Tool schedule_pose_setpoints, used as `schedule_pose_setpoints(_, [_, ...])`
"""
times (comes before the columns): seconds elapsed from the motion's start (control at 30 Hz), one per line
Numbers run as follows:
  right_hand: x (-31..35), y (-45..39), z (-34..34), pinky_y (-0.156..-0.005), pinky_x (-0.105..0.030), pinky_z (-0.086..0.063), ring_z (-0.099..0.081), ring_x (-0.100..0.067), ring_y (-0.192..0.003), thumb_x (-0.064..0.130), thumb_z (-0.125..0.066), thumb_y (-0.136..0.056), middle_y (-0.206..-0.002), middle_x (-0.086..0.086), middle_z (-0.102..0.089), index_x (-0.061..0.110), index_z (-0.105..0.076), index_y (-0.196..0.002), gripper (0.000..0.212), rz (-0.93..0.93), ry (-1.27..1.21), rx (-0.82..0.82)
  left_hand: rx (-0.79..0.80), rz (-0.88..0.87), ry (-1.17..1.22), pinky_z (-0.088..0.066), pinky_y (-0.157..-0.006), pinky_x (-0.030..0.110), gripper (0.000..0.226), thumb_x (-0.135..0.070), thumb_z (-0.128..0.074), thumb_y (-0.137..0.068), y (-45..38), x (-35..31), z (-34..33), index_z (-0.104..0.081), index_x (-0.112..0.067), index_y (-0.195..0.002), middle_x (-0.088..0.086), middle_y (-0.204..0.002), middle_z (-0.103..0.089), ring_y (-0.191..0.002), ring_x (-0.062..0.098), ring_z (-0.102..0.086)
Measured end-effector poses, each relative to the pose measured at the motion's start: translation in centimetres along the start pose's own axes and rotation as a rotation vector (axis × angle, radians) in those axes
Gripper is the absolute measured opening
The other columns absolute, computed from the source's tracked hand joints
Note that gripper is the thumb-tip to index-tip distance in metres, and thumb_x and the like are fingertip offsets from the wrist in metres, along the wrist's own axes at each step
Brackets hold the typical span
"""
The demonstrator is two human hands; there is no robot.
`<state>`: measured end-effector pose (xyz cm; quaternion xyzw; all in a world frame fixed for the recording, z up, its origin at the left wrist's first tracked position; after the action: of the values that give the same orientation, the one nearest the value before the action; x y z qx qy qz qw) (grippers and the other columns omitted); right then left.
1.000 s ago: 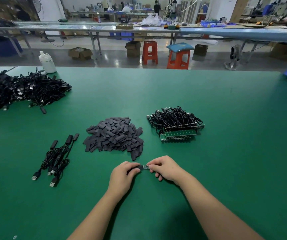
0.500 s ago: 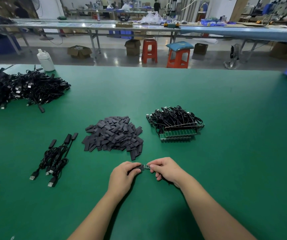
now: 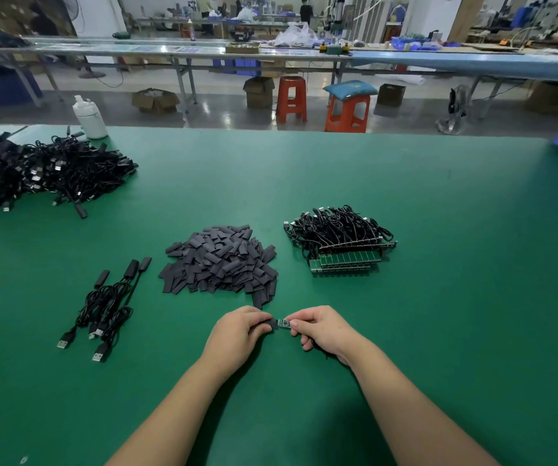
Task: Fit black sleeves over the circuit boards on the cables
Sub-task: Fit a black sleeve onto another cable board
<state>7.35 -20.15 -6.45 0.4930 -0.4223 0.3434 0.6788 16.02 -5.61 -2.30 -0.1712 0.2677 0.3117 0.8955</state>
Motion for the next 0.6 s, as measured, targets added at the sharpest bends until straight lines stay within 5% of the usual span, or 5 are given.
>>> schedule_pose_setpoints(0.6, [0.0, 0.2, -0.1, -0.059, -0.022, -0.052, -0.054, -0.008, -0.057, 0.009, -0.06, -0.098, -0.079, -0.001, -0.067, 0.016, -0.071, -0.102, 0.014, 0.009, -0.04, 0.003, 0.081, -0.097, -0.098, -0.047, -0.086, 0.03, 0.023, -0.028, -0.064, -0.093, -0.6, -1.3, -0.1, -0.07, -0.024, -0.115, -0.007, -0.108, -0.066, -0.099, 0.014, -0.059])
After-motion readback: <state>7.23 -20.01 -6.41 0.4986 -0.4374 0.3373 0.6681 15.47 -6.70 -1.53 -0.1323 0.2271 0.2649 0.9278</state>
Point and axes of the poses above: each hand's wrist, its own y-axis away from the middle knuckle, its own z-axis out of the back of the hand, x = y × z, the point moved 8 cm from there along -y, towards the middle knuckle
